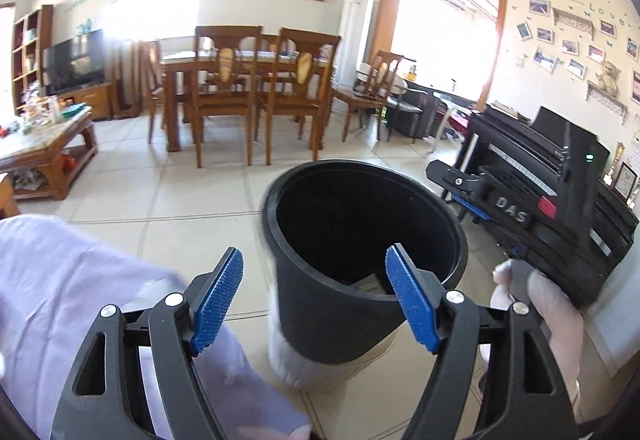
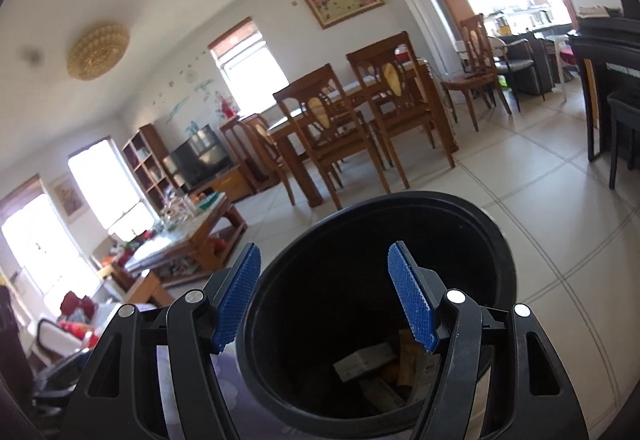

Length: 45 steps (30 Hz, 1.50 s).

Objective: Collect trash
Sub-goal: 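Open both tools over the bin to drop the carton and bag, then grasp the white paper cup with the left tool while the right tool grasps the white bottle cap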

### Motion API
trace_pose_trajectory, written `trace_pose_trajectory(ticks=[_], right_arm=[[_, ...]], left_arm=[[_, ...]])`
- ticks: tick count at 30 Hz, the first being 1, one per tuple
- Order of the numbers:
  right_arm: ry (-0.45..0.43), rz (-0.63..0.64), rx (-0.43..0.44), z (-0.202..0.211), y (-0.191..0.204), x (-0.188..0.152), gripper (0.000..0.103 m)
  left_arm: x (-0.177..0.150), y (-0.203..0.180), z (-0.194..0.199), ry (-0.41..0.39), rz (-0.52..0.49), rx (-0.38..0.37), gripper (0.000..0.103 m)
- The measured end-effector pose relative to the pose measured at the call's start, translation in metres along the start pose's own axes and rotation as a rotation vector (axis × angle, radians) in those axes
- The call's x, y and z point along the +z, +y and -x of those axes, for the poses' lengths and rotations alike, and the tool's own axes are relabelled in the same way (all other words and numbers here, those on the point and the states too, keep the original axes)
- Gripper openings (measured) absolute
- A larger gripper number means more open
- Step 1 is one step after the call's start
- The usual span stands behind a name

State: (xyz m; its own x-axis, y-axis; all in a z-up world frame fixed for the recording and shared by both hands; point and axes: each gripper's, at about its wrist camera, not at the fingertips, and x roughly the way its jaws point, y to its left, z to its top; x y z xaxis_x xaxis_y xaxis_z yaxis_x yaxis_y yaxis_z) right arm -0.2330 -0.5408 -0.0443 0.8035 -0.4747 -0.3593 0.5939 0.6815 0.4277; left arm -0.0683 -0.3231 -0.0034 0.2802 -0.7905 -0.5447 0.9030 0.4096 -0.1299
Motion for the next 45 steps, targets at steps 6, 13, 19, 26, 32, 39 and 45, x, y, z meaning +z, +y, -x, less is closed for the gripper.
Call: trace_pose_trajectory(ticks=[6, 13, 19, 26, 32, 39, 45], right_arm=[[0.118, 0.206, 0.161, -0.015, 0.085, -0.036, 0.066], [0.288, 0.354, 0.392, -0.019, 0.196, -0.082, 0.067], [0.401, 0.518, 0.547, -0.015, 0.304, -0.121, 0.066], [0.527, 0.700, 0.601, -0.035, 0.410, -0.174, 0.066], [0.608, 0.799, 0.545, -0.066, 0.446, -0.198, 0.066], [0.666, 0.870, 0.516, -0.090, 0.464, -0.220, 0.057], [0.705, 0.881, 0.508, -0.106, 0.472, -0.230, 0.049]], left_arm=[[-0.034, 0.063, 0.086, -0.021, 0.078, 0.183, 0.079], [-0.087, 0.147, 0.162, 0.024, 0.215, 0.418, 0.079], [-0.129, 0.198, 0.184, 0.113, 0.275, 0.469, 0.079], [-0.158, 0.227, 0.191, 0.196, 0.311, 0.380, 0.077], [-0.165, 0.240, 0.193, 0.218, 0.361, 0.325, 0.061], [-0.168, 0.240, 0.190, 0.242, 0.364, 0.291, 0.046], [-0.169, 0.240, 0.195, 0.225, 0.387, 0.288, 0.045]])
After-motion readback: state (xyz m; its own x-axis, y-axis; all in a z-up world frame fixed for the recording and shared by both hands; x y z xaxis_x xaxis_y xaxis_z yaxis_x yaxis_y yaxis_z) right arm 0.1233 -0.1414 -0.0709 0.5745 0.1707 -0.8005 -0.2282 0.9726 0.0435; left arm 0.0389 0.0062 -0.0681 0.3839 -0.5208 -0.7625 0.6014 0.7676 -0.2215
